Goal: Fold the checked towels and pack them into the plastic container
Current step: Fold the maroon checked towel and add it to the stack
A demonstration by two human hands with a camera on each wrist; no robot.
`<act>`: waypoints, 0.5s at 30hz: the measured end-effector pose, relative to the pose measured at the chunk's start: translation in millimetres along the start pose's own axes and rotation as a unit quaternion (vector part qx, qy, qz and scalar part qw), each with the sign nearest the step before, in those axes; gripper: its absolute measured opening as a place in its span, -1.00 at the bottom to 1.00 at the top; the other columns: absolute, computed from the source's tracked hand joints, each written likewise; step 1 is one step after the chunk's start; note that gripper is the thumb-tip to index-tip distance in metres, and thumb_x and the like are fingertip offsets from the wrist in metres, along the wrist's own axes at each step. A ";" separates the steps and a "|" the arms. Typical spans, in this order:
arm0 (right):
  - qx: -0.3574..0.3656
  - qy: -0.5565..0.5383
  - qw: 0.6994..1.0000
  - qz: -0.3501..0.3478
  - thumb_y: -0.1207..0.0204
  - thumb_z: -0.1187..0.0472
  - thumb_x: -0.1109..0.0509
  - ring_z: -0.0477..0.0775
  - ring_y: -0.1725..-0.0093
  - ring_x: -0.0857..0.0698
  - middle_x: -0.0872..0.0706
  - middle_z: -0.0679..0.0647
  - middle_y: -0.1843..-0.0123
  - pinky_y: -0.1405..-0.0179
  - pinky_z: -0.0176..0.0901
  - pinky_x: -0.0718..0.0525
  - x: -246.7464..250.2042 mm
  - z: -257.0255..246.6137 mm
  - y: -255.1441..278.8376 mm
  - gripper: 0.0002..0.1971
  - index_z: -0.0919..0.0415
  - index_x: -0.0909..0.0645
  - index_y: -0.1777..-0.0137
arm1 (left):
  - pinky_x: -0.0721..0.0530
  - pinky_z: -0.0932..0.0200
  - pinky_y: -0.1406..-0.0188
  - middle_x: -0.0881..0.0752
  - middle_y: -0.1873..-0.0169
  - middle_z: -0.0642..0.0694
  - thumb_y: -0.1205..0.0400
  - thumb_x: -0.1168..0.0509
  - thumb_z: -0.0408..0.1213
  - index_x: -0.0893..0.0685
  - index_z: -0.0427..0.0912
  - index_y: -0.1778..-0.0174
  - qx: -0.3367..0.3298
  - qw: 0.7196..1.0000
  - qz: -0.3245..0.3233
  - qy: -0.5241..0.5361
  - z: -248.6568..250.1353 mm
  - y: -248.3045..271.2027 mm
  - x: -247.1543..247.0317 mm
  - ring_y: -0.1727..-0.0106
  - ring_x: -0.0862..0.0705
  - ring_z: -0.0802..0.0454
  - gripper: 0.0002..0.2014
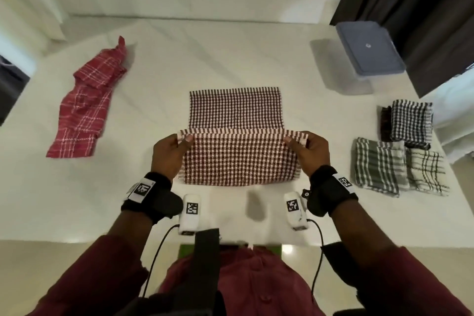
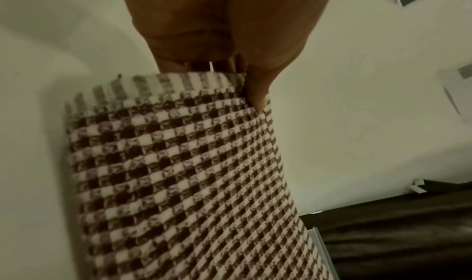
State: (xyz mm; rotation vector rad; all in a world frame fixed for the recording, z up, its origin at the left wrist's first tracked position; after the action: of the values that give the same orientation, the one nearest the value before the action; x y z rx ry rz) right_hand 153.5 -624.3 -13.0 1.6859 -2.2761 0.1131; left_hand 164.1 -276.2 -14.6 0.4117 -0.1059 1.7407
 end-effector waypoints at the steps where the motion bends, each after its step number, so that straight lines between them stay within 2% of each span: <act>1: 0.002 0.006 1.000 0.001 -0.49 0.26 -0.51 -0.35 0.40 -0.69 -0.75 0.03 0.29 0.37 -0.51 -0.61 -2.7 -3.3 -9.9 -0.83 0.41 -0.71 0.10 | -0.48 0.65 0.34 -0.71 0.40 0.29 -0.65 -0.31 -0.27 -0.71 -0.12 0.09 -0.008 1.000 -0.004 -0.013 4.1 -12.1 -2.3 0.37 -0.62 0.57 -0.93; 3: 0.006 0.018 1.000 0.000 -0.50 0.28 -0.49 -0.39 0.43 -0.66 -0.72 -0.04 0.32 0.41 -0.57 -0.56 -8.6 -9.6 -30.2 -0.84 0.42 -0.70 0.11 | -0.51 0.60 0.32 -0.70 0.50 0.33 -0.65 -0.32 -0.25 -0.65 0.04 0.25 -0.017 1.000 -0.006 -0.025 5.3 -38.5 -5.9 0.37 -0.64 0.51 -0.84; 5: 0.006 0.039 0.999 0.002 -0.50 0.27 -0.49 -0.40 0.46 -0.64 -0.70 -0.02 0.34 0.45 -0.59 -0.52 -16.2 -15.6 -51.3 -0.83 0.43 -0.70 0.13 | -0.54 0.49 0.24 -0.69 0.44 0.24 -0.65 -0.32 -0.23 -0.58 0.11 0.32 -0.015 0.999 -0.008 -0.036 4.8 -64.0 -7.5 0.32 -0.63 0.38 -0.78; 7: 0.006 0.058 0.998 0.004 -0.50 0.24 -0.50 -0.36 0.46 -0.64 -0.70 0.05 0.34 0.47 -0.59 -0.51 -22.4 -19.6 -71.3 -0.80 0.43 -0.69 0.15 | -0.57 0.39 0.18 -0.66 0.34 0.15 -0.65 -0.31 -0.21 -0.58 0.05 0.30 -0.018 0.999 -0.016 -0.048 6.3 -83.9 -12.5 0.27 -0.62 0.26 -0.80; 10: -0.003 0.068 0.998 0.007 -0.48 0.23 -0.51 -0.11 0.39 -0.66 -0.73 0.21 0.29 0.48 -0.49 -0.56 -28.4 -21.3 -98.8 -0.74 0.51 -0.67 0.15 | -0.49 0.58 0.33 -0.64 0.35 0.09 -0.66 -0.30 -0.24 -0.64 -0.09 0.17 -0.019 0.997 -0.027 -0.072 11.6 -109.3 -19.3 0.29 -0.59 0.25 -0.90; 11: -0.007 0.072 0.997 0.007 -0.48 0.23 -0.51 -0.13 0.40 -0.65 -0.72 0.23 0.30 0.49 -0.47 -0.55 -29.9 -21.1 -106.4 -0.73 0.52 -0.66 0.15 | -0.48 0.53 0.38 -0.65 0.37 0.01 -0.66 -0.30 -0.22 -0.64 -0.14 0.14 -0.021 0.996 -0.029 -0.083 12.0 -116.8 -20.6 0.31 -0.57 0.18 -0.90; 13: -0.013 0.093 0.996 -0.005 -0.49 0.24 -0.51 -0.26 0.48 -0.60 -0.70 0.19 0.33 0.51 -0.51 -0.51 -36.6 -23.0 -126.0 -0.75 0.50 -0.66 0.16 | -0.43 0.27 0.36 -0.60 0.39 -0.15 -0.66 -0.31 -0.14 -0.62 -0.23 0.22 -0.018 0.994 -0.026 -0.102 6.9 -137.4 -22.8 0.33 -0.51 0.04 -0.77; 15: -0.020 0.115 0.993 -0.016 -0.49 0.22 -0.50 -0.13 0.39 -0.66 -0.73 0.21 0.28 0.43 -0.44 -0.57 -44.0 -22.5 -146.1 -0.76 0.47 -0.67 0.13 | -0.35 0.16 0.36 -0.49 0.46 -0.22 -0.65 -0.31 -0.11 -0.55 -0.34 0.34 -0.009 0.993 -0.021 -0.118 2.1 -156.5 -24.8 0.37 -0.42 0.02 -0.63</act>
State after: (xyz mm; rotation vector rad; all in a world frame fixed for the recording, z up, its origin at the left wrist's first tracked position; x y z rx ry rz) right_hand 307.4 -623.0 -21.5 1.5987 -2.0695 0.2406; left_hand 319.3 -266.3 -45.0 0.6021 -0.2802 1.6443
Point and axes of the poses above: each hand's wrist, its own y-axis away from the middle knuckle, its own x-axis out of the back of the hand, z = x × y, the point moved 7 cm from there along -y, towards the middle knuckle
